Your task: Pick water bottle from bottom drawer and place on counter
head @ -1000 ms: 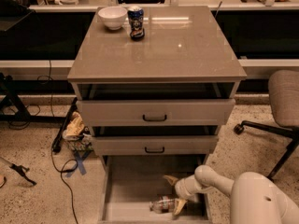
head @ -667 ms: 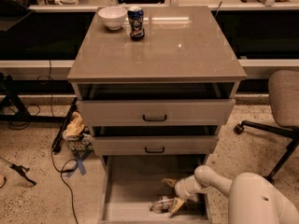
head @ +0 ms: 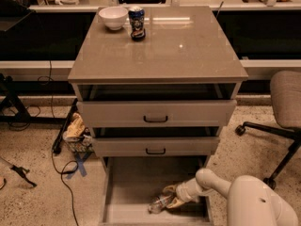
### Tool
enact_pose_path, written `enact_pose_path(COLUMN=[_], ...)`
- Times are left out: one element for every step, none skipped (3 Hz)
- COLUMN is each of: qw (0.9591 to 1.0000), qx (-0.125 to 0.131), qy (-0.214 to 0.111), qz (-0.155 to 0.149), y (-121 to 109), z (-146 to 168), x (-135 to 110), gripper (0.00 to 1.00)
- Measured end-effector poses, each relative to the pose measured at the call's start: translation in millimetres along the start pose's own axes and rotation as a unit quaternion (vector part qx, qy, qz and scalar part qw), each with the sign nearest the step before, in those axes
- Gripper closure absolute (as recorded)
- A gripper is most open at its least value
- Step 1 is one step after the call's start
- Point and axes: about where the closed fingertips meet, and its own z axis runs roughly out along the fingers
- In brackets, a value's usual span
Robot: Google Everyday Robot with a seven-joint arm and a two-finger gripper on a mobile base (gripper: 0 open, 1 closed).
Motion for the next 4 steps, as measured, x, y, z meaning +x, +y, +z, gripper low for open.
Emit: enact_pose_path(qw=[1.0000,1.0000,1.0000,0.9993], qx=[-0.003,-0.003,-0.003,0.020], qy=[-0.005,-0.005,-0.005,-0.027], qz=[0.002,0.002,0.002,-0.013], y=[3,3,3,8], z=[2,0,0,-43], x=[0,-2,-2,-22], gripper=[0.88,1.00,1.00,1.00])
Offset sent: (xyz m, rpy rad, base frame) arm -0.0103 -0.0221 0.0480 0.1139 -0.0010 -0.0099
